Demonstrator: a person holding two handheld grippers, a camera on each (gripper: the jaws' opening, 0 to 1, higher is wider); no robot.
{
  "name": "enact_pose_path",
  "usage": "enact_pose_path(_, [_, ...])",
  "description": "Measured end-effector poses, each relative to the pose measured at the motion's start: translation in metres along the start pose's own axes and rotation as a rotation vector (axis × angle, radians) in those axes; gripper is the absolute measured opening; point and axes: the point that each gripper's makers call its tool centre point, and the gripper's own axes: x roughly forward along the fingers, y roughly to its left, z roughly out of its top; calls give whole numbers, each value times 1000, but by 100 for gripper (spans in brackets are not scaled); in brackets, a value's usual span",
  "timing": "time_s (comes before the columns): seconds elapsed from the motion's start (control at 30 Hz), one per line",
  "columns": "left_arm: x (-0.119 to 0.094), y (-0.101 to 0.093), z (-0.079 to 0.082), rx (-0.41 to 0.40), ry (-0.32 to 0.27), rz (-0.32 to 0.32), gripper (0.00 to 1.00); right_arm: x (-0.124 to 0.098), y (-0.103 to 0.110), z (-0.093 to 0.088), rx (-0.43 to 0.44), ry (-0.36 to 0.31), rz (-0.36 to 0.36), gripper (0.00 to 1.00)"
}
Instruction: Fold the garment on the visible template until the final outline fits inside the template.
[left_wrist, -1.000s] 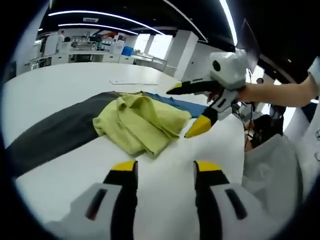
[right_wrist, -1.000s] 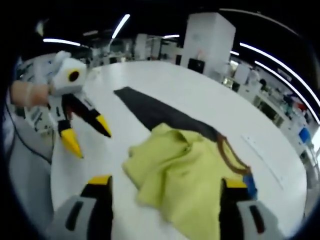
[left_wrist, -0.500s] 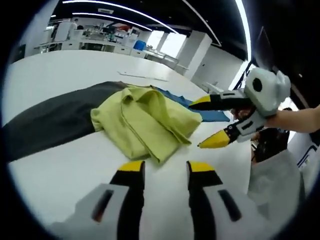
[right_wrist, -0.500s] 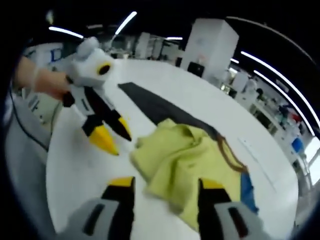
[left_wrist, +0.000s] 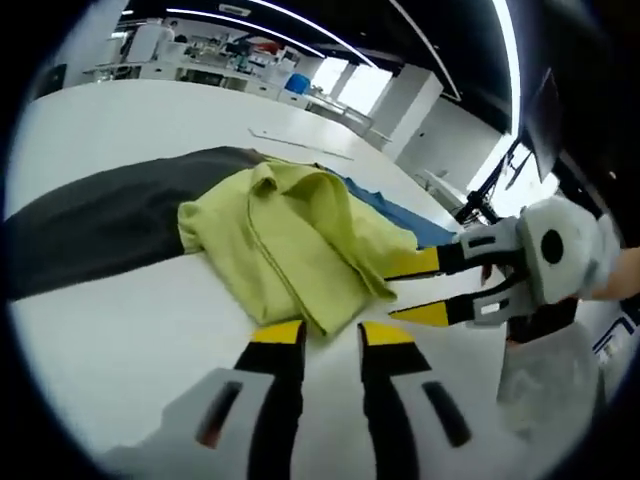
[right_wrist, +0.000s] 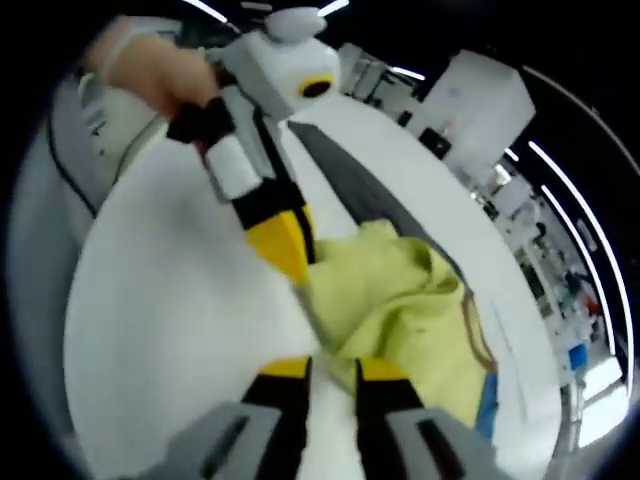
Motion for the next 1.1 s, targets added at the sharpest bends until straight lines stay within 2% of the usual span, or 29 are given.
enact_pose_path(0.13, [0, 3, 0, -1, 0, 11, 11, 1, -2, 0, -6, 3, -5, 7])
enact_pose_path(0.27, [-1, 5, -2, -24, -1, 5, 0, 3, -4, -2, 27, 4, -12, 4])
enact_pose_path(0.5, [-1, 5, -2, -39, -3, 7, 0, 0, -8, -3, 72, -8, -31, 0])
enact_pose_path(0.63, [-5, 1, -1, 31, 7, -6, 0, -10, -12, -3, 60, -13, -48, 0])
enact_pose_path(0.77, [-15, 0, 4, 44, 4, 5, 0, -20, -16, -6, 64, -18, -64, 0])
enact_pose_path(0.93, [-34, 3, 9, 80, -8, 29, 0, -37, -21, -10, 92, -27, -89, 0])
enact_pose_path(1.1, [-60, 4, 11, 171, 1, 63, 0, -61, -23, -22, 120, -19, -119, 0])
